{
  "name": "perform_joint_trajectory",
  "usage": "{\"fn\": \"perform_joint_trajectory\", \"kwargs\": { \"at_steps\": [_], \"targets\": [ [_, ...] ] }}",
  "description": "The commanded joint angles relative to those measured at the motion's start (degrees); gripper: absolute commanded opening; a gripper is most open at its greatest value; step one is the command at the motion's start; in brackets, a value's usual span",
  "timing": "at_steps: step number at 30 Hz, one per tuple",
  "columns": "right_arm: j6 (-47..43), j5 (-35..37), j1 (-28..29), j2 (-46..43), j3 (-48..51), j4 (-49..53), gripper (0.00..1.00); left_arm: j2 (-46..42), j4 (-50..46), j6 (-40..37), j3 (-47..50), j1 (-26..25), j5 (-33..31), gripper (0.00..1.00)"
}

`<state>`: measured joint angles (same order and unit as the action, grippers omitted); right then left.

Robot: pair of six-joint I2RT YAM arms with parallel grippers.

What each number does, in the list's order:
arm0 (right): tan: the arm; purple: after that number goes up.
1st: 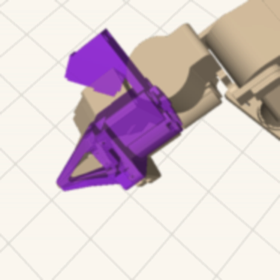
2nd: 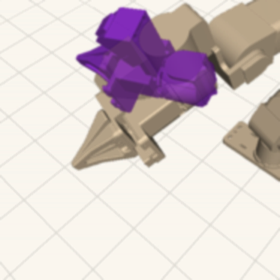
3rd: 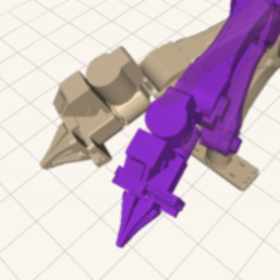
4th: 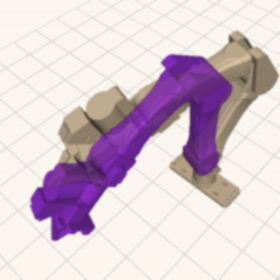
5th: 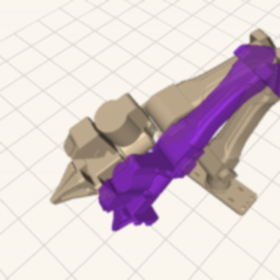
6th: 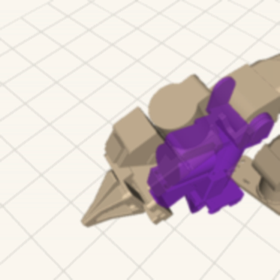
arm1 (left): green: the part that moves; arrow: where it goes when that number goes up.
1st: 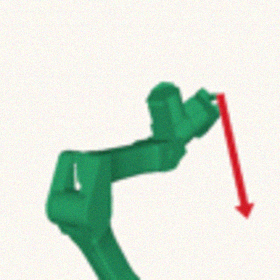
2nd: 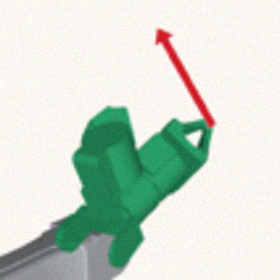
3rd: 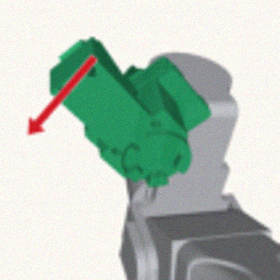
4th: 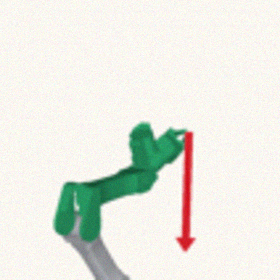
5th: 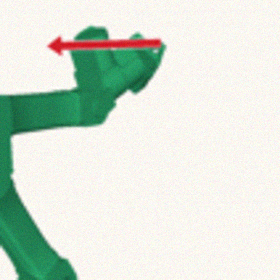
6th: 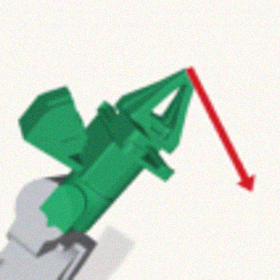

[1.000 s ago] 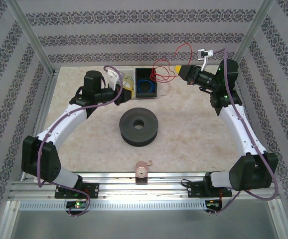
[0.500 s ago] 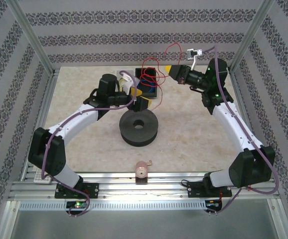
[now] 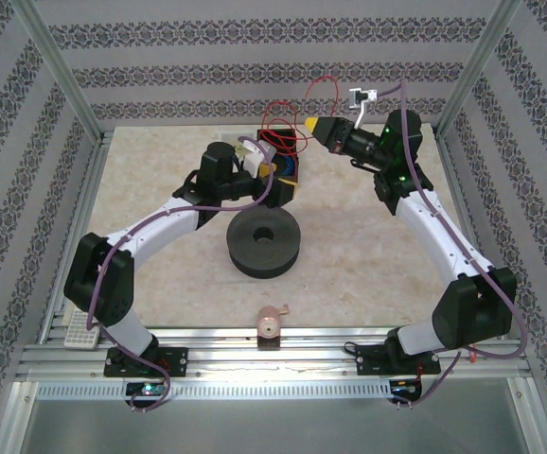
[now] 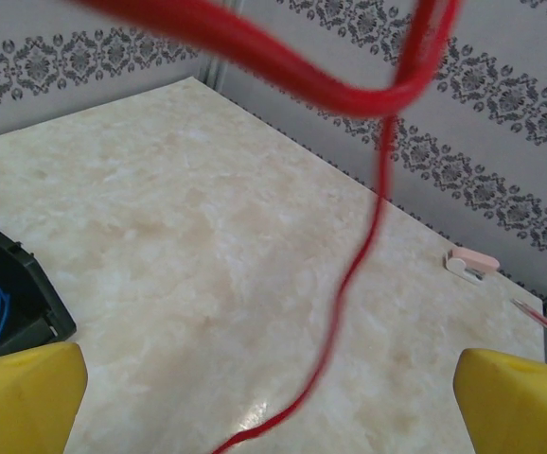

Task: Wrap the cables

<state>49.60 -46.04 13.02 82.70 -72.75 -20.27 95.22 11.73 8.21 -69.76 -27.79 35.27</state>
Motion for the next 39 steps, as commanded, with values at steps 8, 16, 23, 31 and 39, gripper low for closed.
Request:
{"fn": "perform_joint_trajectory", "kwargs": {
  "at_steps": [8, 16, 23, 31, 39],
  "targets": [
    [8.65, 4.56, 1.96, 1.57, 1.93, -9.39, 0.00, 3.38, 1.46, 0.08, -2.31, -1.48, -8.97, 0.92],
    [7.81, 4.83, 0.90, 0.97, 2.59, -8.20, 0.00, 2.13, -0.35, -1.41, -1.65, -1.51, -10.12, 0.27],
    [6.18, 4.80, -5.57, -2.10, 4.07, -5.44, 0.00, -3.14, -2.72, -4.22, 1.30, -1.22, -12.40, 0.00],
    [5.76, 3.71, -17.16, -6.29, 6.55, -3.55, 0.00, -10.07, -5.25, -5.13, 5.43, 0.99, -13.95, 0.00],
    [6.08, 1.53, -26.32, -7.72, 7.51, -2.65, 0.00, -17.55, -11.15, -7.23, 8.64, 4.93, -17.25, 0.00]
  ]
}}
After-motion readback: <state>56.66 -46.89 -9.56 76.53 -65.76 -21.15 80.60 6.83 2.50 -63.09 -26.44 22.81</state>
